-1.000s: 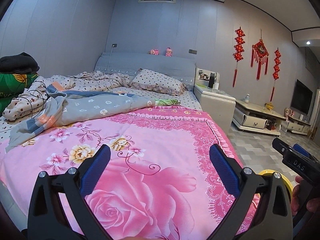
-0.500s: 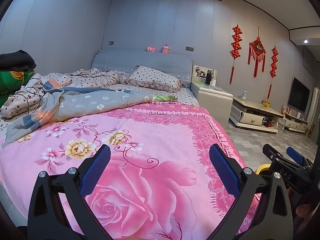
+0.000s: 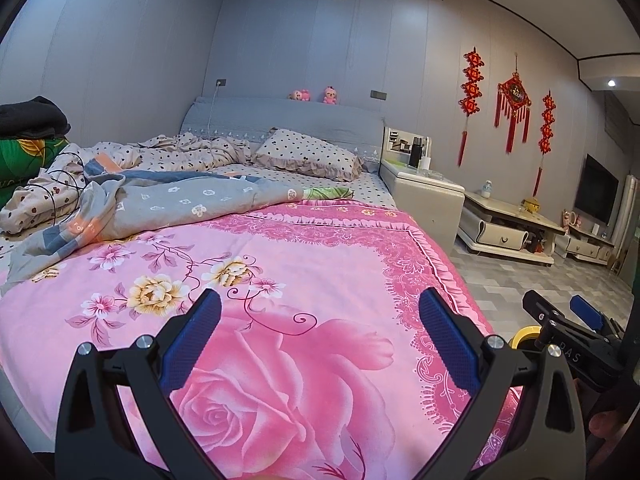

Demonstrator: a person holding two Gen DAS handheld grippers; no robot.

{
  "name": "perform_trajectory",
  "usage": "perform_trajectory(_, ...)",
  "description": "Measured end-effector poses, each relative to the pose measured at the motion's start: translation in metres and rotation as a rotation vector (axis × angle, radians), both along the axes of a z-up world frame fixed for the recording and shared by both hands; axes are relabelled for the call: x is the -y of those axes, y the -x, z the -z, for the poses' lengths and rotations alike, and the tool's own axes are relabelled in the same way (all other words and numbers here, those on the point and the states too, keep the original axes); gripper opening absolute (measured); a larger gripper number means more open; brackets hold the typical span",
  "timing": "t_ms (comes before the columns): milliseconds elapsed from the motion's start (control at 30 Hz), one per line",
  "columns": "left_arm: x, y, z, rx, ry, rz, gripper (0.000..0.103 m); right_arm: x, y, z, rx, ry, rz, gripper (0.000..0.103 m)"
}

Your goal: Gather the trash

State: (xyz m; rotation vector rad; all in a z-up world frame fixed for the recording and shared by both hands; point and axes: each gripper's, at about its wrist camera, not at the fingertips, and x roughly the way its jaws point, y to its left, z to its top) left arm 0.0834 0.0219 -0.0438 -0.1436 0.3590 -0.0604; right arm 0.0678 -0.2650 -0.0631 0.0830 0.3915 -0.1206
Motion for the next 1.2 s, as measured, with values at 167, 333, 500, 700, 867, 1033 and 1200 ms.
perform_trajectory(167,-0.003,-0.001,0.002,-0.003,0.007,-0.001,0.095,0.0,0.0,0.001,-0.008,0.001,-0.005,0.095)
perform_trajectory(333,-0.003,-0.001,0.002,-0.003,0.008,0.0,0.095,0.0,-0.001,0.003,-0.011,0.002,-0.006,0.095)
perform_trajectory(500,-0.003,-0.001,0.002,-0.003,0.008,0.001,0.095,0.001,-0.001,0.004,-0.013,0.001,-0.009,0.095)
perform_trajectory(700,-0.002,-0.001,0.002,-0.003,0.011,0.003,0.095,0.003,-0.001,0.005,-0.017,-0.002,-0.013,0.095)
perform_trajectory(867,-0.001,-0.001,0.002,-0.005,0.01,0.004,0.095,0.005,-0.003,0.007,-0.024,-0.005,-0.016,0.095)
perform_trajectory(1033,-0.001,-0.001,0.003,-0.005,0.011,0.007,0.095,0.006,-0.005,0.009,-0.028,-0.004,-0.02,0.095)
perform_trajectory(1200,0.0,-0.001,0.003,-0.005,0.01,0.008,0.095,0.009,-0.006,0.01,-0.035,-0.007,-0.023,0.095)
